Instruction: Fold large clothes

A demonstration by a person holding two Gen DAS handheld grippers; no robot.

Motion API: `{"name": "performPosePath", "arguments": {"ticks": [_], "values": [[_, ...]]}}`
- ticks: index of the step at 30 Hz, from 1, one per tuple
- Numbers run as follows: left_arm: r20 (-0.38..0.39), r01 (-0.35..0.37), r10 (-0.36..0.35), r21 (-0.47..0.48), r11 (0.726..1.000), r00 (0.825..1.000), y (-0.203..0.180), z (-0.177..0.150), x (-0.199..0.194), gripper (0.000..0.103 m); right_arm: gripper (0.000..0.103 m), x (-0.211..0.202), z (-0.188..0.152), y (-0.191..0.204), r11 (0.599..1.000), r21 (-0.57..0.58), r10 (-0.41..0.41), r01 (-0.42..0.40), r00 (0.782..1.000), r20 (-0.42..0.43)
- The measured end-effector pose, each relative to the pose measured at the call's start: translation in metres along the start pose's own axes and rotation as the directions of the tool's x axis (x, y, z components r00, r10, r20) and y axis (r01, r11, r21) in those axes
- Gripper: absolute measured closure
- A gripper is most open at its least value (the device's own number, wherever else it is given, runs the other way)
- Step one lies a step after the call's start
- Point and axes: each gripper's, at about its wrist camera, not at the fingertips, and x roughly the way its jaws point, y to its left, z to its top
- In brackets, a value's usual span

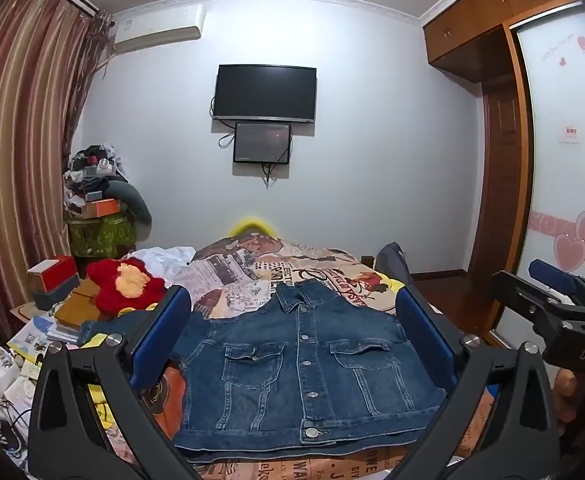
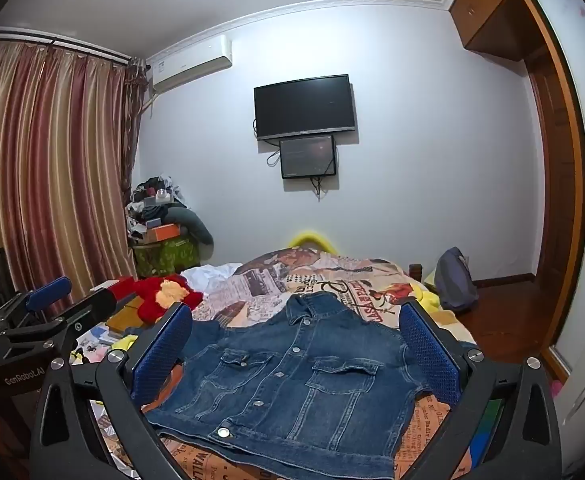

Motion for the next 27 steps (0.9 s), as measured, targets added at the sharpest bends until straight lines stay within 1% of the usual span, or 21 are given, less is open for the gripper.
{"name": "performPosePath", "arguments": {"ticks": [3, 4, 6, 8, 27], "values": [[-0.004, -0.006, 0.006, -0.013, 1.0, 1.0, 0.001, 0.001, -0.001, 0.0, 0.0, 0.0, 0.0, 0.0, 1.0, 0.003, -0.003, 0.003, 1.0, 0.001], [-0.022, -0.009, 0.009, -0.003, 1.0, 1.0, -0.001, 0.002, 0.004, 0.0, 0.0, 0.0, 0.0, 0.0, 1.0, 0.003, -0.002, 0.002, 1.0, 0.002], [-0.012, -0.007, 0.007, 0.008, 1.0, 1.0, -0.001, -0.004, 0.006, 0.0, 0.0, 0.001, 0.0, 0.0, 1.0, 0.005, -0.003, 0.003, 1.0, -0.001], [-0.021, -0.001, 0.001, -0.005, 1.0, 1.0, 0.003, -0.006, 0.008, 0.0, 0.0, 0.0, 0.0, -0.001, 1.0, 0.008, -0.002, 0.002, 1.0, -0.004], [-0.027, 0.001, -0.001, -0.006, 1.0, 1.0, 0.009, -0.002, 0.013, 0.0, 0.0, 0.004, 0.001, -0.001, 1.0, 0.024, -0.002, 0.002, 1.0, -0.017]]}}
